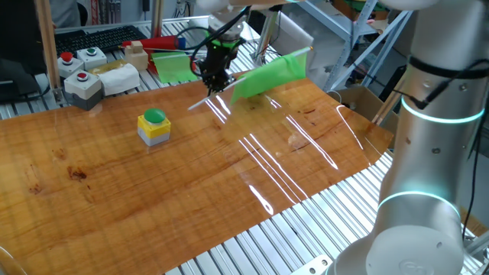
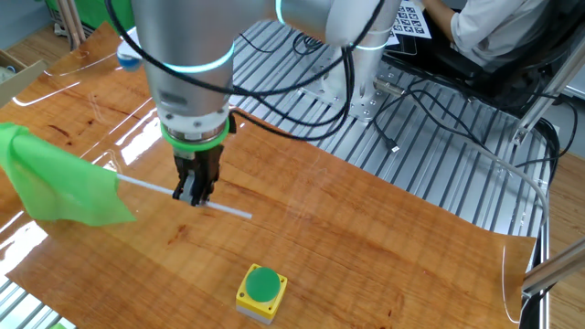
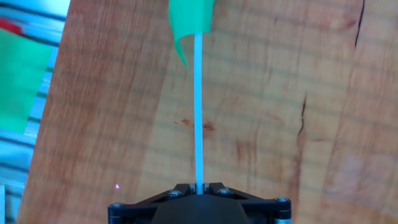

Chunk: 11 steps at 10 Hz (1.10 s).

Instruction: Wave the flag

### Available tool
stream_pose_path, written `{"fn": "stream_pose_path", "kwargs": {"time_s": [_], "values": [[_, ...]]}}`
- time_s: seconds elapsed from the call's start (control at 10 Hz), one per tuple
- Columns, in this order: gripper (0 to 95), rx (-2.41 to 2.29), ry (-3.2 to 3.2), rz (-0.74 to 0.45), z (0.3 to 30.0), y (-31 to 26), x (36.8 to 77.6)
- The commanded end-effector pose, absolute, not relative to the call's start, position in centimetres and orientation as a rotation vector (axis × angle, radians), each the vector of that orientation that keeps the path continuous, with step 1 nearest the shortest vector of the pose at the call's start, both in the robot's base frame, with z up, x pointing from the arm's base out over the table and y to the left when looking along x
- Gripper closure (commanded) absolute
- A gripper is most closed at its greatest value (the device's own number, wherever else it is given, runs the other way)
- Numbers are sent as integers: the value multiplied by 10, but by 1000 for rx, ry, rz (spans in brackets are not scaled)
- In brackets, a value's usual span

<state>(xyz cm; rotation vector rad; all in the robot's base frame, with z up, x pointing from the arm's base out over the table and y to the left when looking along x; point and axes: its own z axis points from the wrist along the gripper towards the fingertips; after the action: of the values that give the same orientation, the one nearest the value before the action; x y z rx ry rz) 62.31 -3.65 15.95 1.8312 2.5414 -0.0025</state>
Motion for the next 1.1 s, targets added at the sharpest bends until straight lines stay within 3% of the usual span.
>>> {"fn": "stream_pose_path", "kwargs": {"time_s": [0.1, 1.1], "values": [[950, 1612, 2698, 5, 176, -36, 605], [950, 770, 3032, 30, 224, 5, 535]]}}
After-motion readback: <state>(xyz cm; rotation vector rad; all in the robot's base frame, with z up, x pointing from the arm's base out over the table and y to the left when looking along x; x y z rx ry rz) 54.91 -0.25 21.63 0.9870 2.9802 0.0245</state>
